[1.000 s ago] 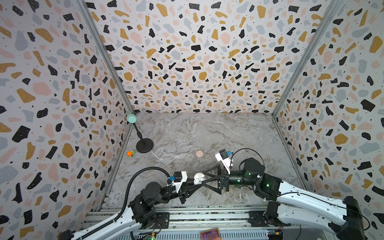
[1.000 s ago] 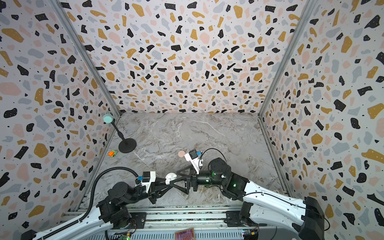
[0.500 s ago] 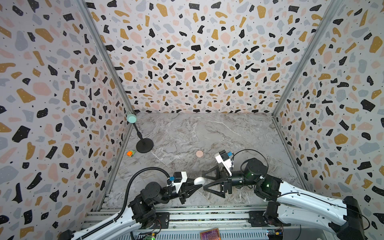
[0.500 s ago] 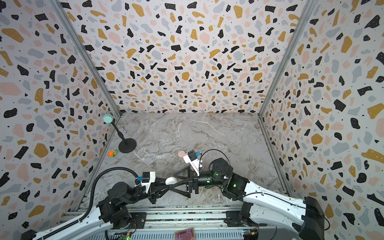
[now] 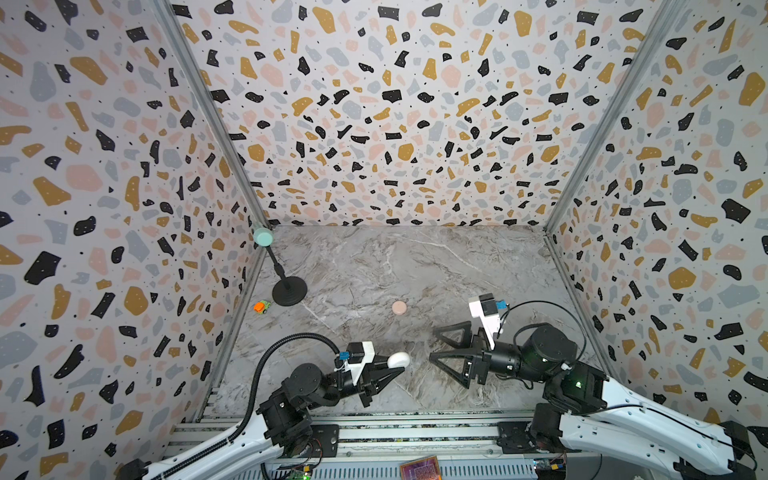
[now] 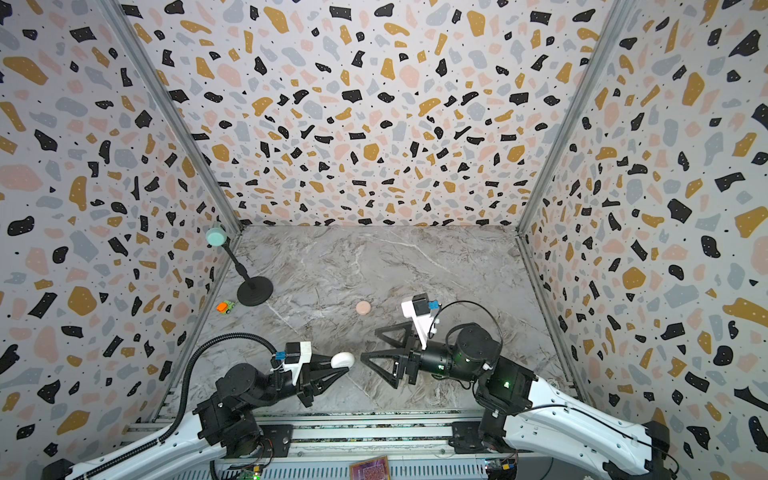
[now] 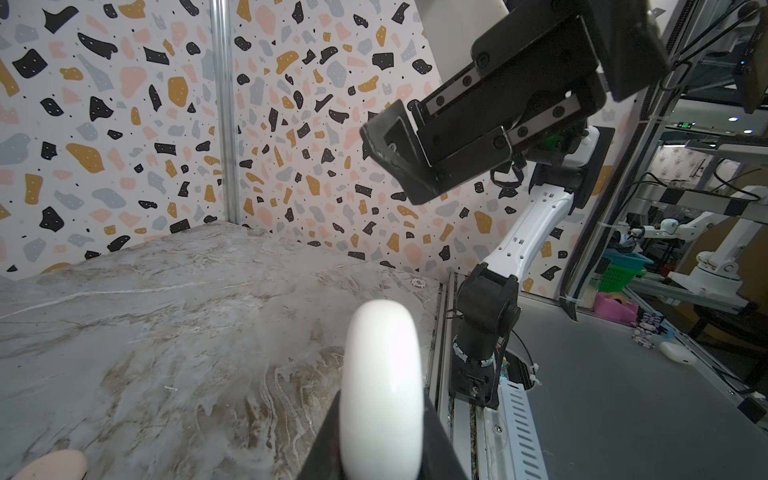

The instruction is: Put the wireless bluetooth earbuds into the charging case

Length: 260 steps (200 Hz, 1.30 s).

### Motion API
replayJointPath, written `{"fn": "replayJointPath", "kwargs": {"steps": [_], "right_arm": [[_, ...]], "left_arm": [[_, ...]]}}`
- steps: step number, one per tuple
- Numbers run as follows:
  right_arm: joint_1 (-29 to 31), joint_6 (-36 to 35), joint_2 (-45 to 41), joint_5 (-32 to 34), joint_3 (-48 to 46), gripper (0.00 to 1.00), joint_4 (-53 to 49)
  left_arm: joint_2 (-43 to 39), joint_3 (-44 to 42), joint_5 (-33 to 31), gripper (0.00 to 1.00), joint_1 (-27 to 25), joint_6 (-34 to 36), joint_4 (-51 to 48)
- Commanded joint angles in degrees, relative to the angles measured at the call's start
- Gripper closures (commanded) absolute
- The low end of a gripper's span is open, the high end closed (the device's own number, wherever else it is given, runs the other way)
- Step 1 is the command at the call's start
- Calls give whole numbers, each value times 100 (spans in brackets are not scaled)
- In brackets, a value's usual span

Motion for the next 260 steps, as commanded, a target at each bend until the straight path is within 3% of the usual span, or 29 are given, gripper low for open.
{"fn": "replayJointPath", "kwargs": {"steps": [1,27,55,86,109,186,260], "right_arm": [[-75,-104,-240,1661,369,0,-1170],[-159,-38,-262,3052,727,0,-2368],[-210,-229,-432,3615,800,1,-2933],[-207,-331,-621,4243,791,1,-3395],[-209,-366,-648,4715,816,1,-3799],[-221,-466,-762,5175,363,1,-4146],[-245,-456,-844,5266,152,1,-4043]], "left_arm": [[22,192,-261,100,22,-303,237],[138,419,-405,100,20,-610,184],[214,707,-666,100,24,-1116,-129],[320,913,-1567,100,24,-1920,-370],[737,1057,-1704,100,24,-2252,-384],[2485,1370,-2206,100,144,-2676,-690],[3558,1262,-2118,100,495,-3122,-432]]}}
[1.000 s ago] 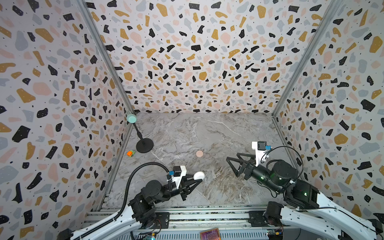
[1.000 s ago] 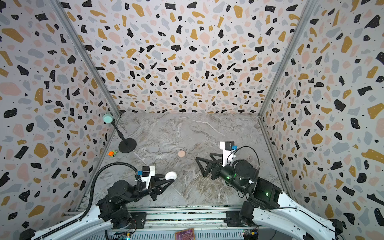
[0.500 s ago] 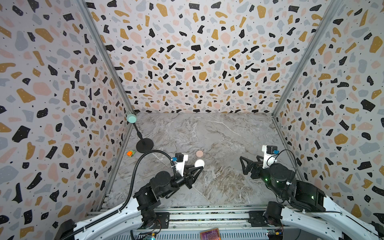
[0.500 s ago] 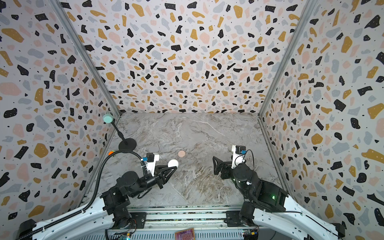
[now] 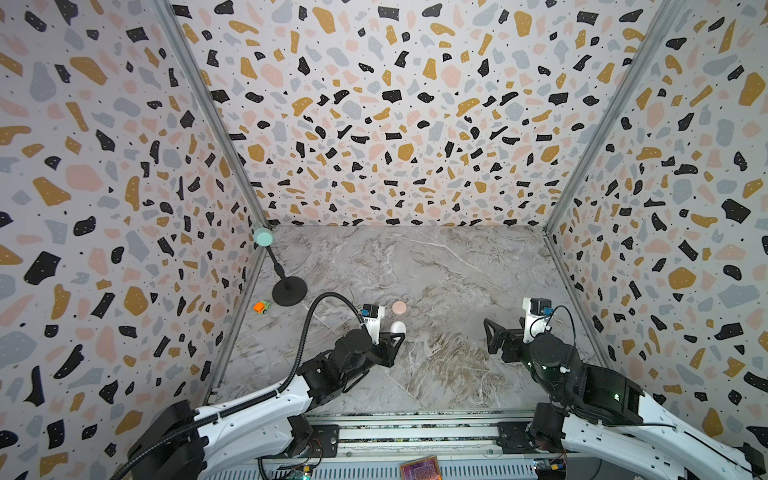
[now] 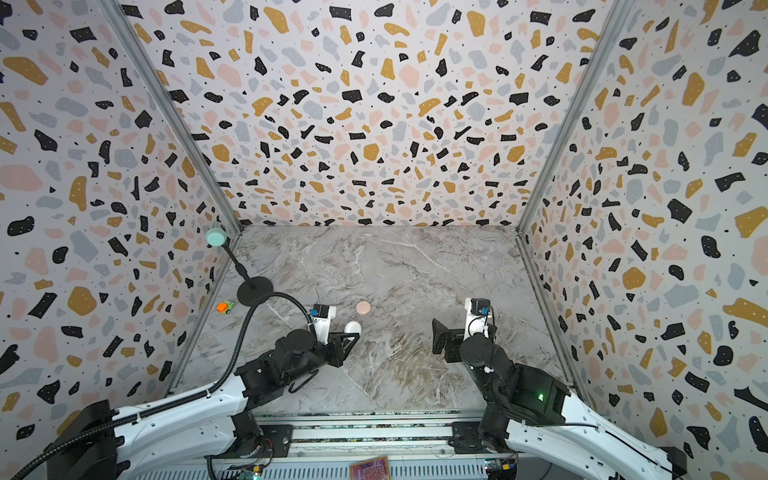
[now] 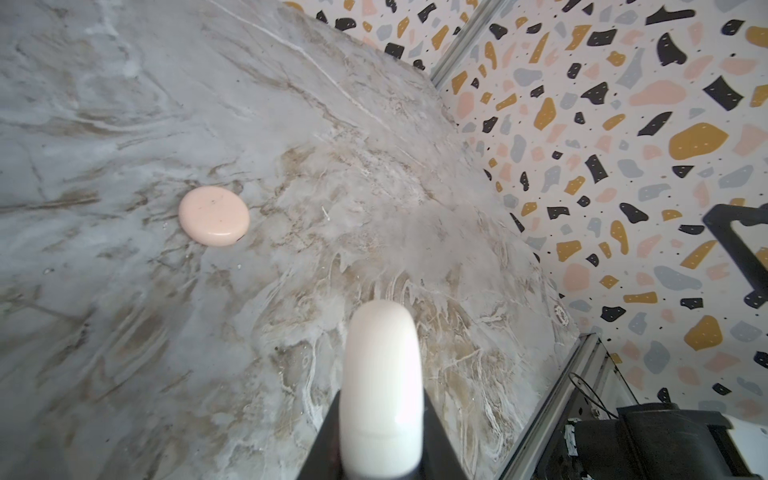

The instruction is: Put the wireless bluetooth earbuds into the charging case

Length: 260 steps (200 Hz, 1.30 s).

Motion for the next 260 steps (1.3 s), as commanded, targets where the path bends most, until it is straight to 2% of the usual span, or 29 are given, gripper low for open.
{"fn": "replayJointPath", "kwargs": {"steps": [1,45,99,191,241,260], "right_arm": [[-37,-50,-53,165,-19,1,-2],[-31,-40,-65,121,-37,1,-9],[-36,-41,-74,115,-55,1,20],[-33,-76,-103,31,-64,1,53],[-33,-105,-128,9,-82,1,88],[-37,-118,-133,2,-82,1,96]], "left_arm": [[257,36,6,100,99,-175,413],[1062,155,415,100,345,-150,635],[2010,621,772,100,570,-241,373],[2918,1064,1140,100,814,-747,365],[3231,1293,1017,100,866,-748,37],[3298,1300,960,100,894,-957,-14]]}}
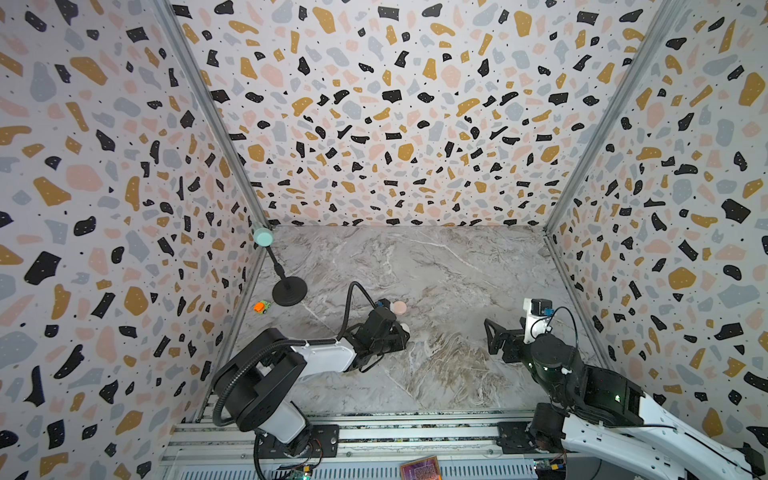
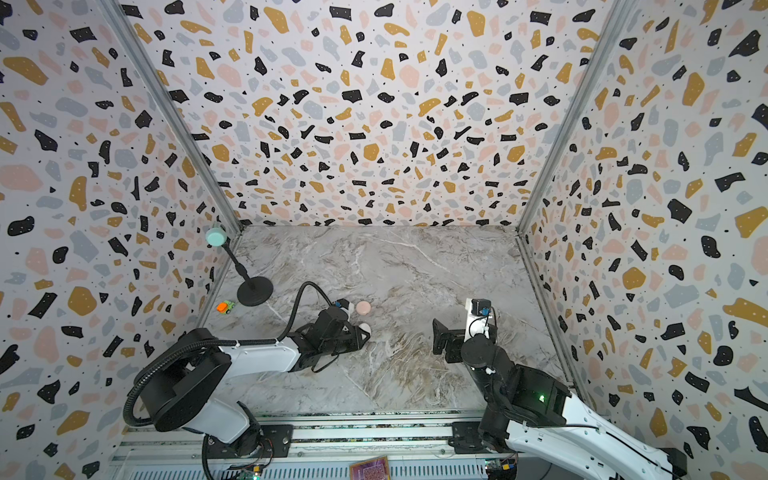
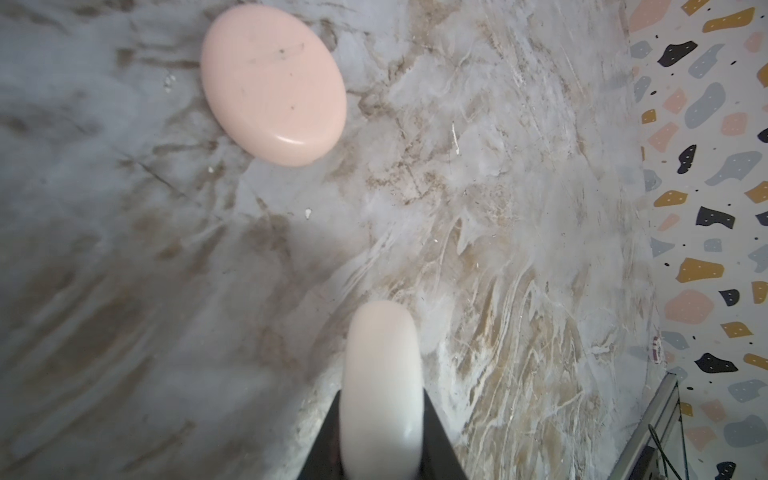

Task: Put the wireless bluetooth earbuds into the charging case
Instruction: 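Set the closed white case on the table with the left gripper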

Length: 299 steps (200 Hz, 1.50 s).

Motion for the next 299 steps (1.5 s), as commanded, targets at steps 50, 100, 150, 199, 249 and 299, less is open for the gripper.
{"fn": "replayJointPath", "kwargs": {"steps": [50,100,150,199,249,299], "right_arm": [[-20,-105,-60,-17,-38,1,76],[-17,-124,-65,-18,-47,1,94],[-19,-129,-80,-28,-46,1,102],[-20,-141,-95,-37,-55,1,121],[-19,-151,-100,-35,-56,1,121],[-15,-159,-100,-40,-64,1,130]], "left_arm": [[298,347,-69,99,112,-176,-462],[540,499,33,87,112,-82,-711],[554,553,25,79,112,-41,-847],[481,570,51,70,112,-41,-985],[455,621,7,66,121,231,-1164],[405,689,-63,64,168,420,-1406]]}}
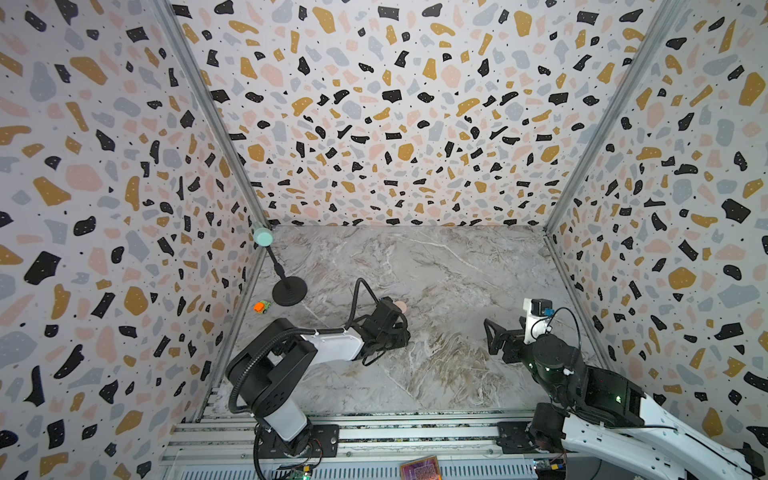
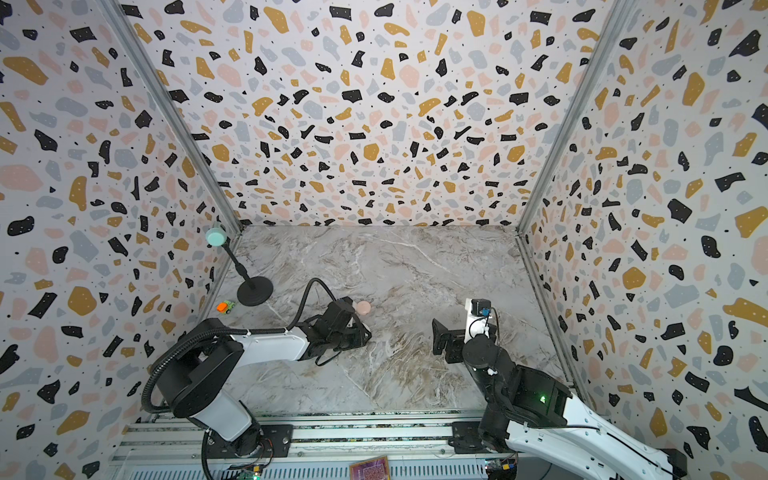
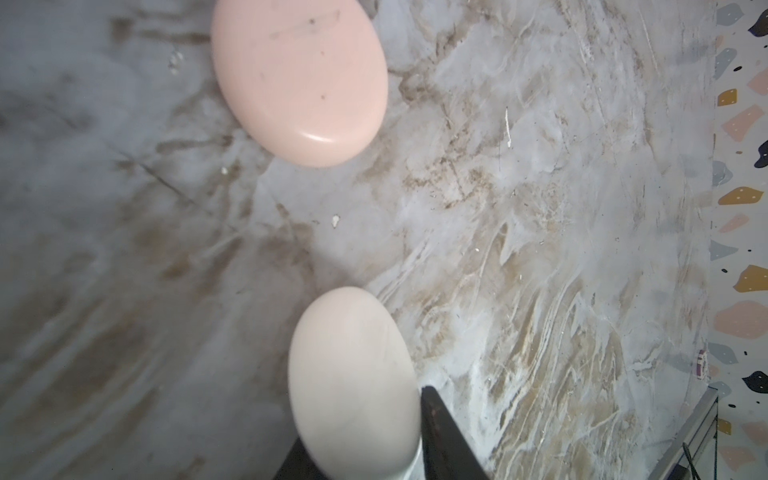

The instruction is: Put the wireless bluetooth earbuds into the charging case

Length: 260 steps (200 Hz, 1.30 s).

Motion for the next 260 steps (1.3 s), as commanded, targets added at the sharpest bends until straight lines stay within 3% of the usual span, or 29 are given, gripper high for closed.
{"fn": "replayJointPath", "kwargs": {"steps": [1,170,225,237,242,248,260], "right_arm": [[-13,-57,-37,20,-23,1,44],[-17,-114,-39,-35,-32,1,93],[-20,-200,-4,-131,-91,1,199],[-21,-222,50,-92,-123,1,229],[-25,-215,84,-24,-141,1,236],[-29,-188,121,87,-165,1,231],[-70,-108,178,402,-256,1,269]], "left_arm": [[-53,43,-85,64,66,204,-527],[-298,369,-199,61,121,688,-1211],[-972,940,-466,59,124,1192,-1910],[-1315,1079,-692,55,125,1444,-1999],[-1473,1122,-804,41,130,1572,-2005],[-1658,1142,-984,37,126,1697,-2013],[-2031,1167,-1504,19,127,2057,-2025]]}}
